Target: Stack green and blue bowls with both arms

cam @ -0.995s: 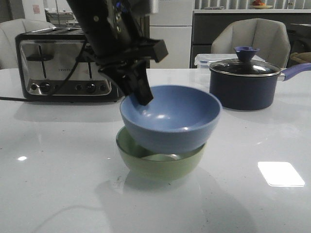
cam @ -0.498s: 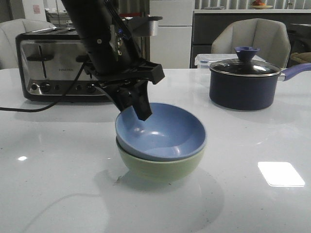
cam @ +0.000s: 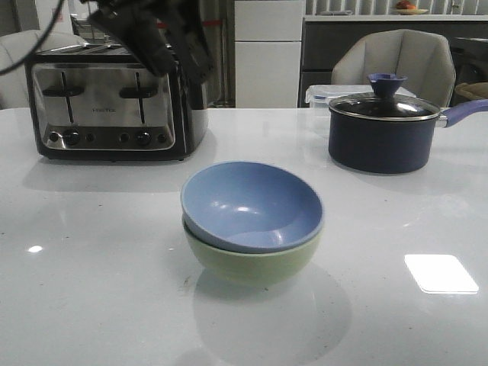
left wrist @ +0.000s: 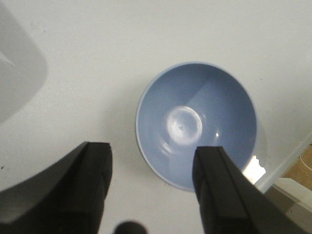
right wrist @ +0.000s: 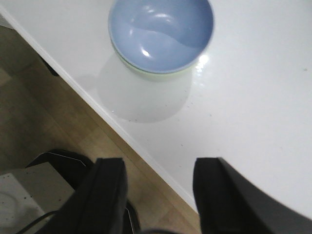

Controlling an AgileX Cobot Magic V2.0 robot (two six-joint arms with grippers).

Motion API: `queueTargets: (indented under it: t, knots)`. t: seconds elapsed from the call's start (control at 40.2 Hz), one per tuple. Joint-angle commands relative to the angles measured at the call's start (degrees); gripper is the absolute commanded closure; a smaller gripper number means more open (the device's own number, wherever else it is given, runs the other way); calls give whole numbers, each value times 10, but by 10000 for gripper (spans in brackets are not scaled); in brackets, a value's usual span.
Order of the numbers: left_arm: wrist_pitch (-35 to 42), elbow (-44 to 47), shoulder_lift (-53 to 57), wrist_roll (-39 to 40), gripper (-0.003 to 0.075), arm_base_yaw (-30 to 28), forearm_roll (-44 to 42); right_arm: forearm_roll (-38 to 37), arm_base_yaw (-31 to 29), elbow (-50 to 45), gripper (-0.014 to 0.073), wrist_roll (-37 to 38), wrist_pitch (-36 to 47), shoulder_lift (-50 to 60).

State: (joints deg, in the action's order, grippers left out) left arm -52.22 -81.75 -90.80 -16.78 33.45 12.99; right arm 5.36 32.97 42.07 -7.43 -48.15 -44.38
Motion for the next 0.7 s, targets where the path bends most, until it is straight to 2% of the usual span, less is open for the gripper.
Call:
queueTargets:
  t: [0.0,0.1,0.348,0.522,0.672]
  knots:
    - [24,41,93,5,283,6,1,-37,-2,15,162,48,14,5]
    - [38,109,168,5,283,6,-10,-45,-2,15,162,74,11,8]
    - [109,289,364,8,283,6,-12,-45,-2,5,162,74,12,53]
    - [125,372,482,23,283,6,-12,-48,-2,-42,162,74,27,92]
    - [126,412,541,36,283,5,-15,-48,-2,-61,162,74,43,107]
